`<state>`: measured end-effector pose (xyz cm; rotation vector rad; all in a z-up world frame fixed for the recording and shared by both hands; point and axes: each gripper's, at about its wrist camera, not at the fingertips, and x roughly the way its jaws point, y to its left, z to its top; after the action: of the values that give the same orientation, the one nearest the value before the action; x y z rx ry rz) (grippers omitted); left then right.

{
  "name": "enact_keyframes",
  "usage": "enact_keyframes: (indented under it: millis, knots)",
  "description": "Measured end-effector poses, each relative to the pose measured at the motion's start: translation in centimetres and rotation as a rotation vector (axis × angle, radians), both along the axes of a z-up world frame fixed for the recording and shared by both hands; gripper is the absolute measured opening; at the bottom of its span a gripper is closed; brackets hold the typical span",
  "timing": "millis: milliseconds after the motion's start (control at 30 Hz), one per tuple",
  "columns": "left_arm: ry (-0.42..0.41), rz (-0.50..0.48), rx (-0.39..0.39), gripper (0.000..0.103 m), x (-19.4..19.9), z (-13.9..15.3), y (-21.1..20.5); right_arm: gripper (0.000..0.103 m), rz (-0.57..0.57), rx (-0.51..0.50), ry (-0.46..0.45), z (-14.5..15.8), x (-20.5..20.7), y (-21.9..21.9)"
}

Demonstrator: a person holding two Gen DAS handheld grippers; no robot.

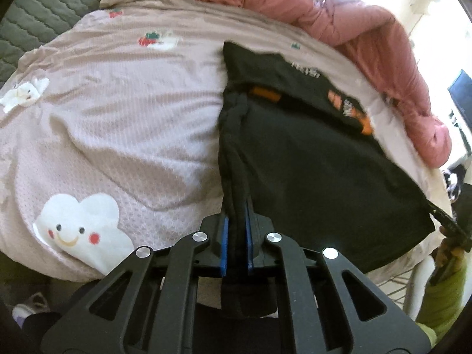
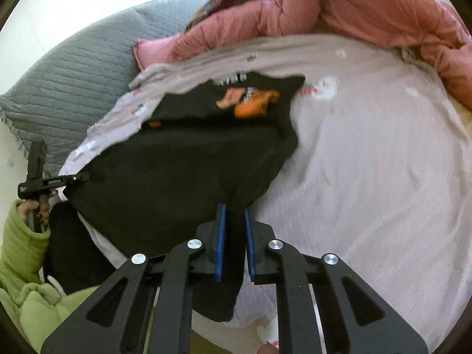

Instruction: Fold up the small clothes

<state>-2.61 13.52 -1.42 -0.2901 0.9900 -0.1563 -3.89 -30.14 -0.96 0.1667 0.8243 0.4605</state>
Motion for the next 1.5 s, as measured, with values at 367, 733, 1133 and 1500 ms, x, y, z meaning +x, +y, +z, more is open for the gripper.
enact_keyframes:
  millis: [367,733,1133,1500]
  knots:
    - [-0.084,0.026,-0.104,0.003,3.9,3.7,0.5,0.008,-0.054,0.057,-0.113,3.6,3.8,-0.8]
    - [-0.139,0.083,-0.143,0.003,10.0,5.6,1.4,0.008,-0.146,0.116,-0.168,5.8,10.3,-1.3]
    - [-0.132,0.163,-0.190,0.003,18.4,5.0,1.6,0.008,-0.249,0.129,-0.112,4.2,18.0,-2.2]
    - [-0.058,0.204,-0.123,0.004,22.4,-0.2,1.7,0.009,-0.323,0.042,0.024,-0.7,23.5,-1.4]
